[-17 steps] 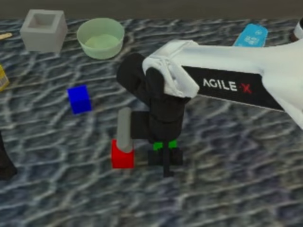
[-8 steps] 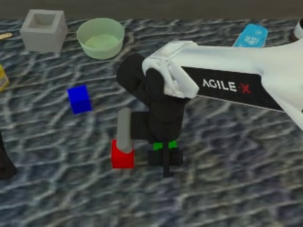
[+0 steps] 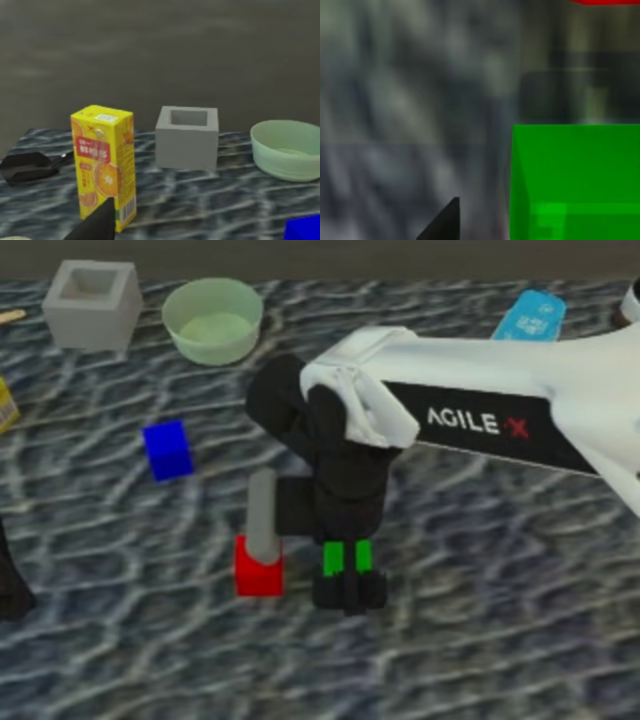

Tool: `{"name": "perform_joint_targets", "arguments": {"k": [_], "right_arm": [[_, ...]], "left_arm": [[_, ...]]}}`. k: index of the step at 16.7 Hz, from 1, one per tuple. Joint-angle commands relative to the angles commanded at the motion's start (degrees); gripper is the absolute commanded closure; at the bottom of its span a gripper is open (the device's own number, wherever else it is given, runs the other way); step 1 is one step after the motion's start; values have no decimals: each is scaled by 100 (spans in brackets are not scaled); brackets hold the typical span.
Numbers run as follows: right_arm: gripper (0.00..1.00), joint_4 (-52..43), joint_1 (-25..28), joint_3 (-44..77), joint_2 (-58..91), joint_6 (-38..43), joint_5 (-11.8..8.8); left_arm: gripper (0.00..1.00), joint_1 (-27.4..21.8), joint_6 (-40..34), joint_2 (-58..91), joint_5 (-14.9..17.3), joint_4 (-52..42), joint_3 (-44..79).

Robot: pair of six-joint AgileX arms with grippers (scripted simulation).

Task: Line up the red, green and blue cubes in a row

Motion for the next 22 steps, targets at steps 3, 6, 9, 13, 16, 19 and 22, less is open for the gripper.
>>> {"name": "perform_joint_targets", "arguments": {"k": [3, 6, 9, 13, 16, 19, 22], "right_arm": [[0, 0, 0, 0, 0, 0, 0], [0, 0, 0, 0, 0, 0, 0], [0, -100, 4, 98, -20, -13, 1], [0, -883, 19, 674, -172, -12, -3], [0, -1365, 34, 1052, -295, -16, -4], [0, -1406, 35, 1093, -316, -15, -3], [0, -1359, -12, 1047, -339, -3, -8]], "left_arm": [[0, 0, 0, 0, 0, 0, 0], [0, 0, 0, 0, 0, 0, 0], [0, 0, 0, 0, 0, 0, 0], [0, 0, 0, 0, 0, 0, 0], [0, 0, 0, 0, 0, 0, 0], [0, 0, 0, 0, 0, 0, 0], [0, -16, 38, 56, 19, -52, 53]]}}
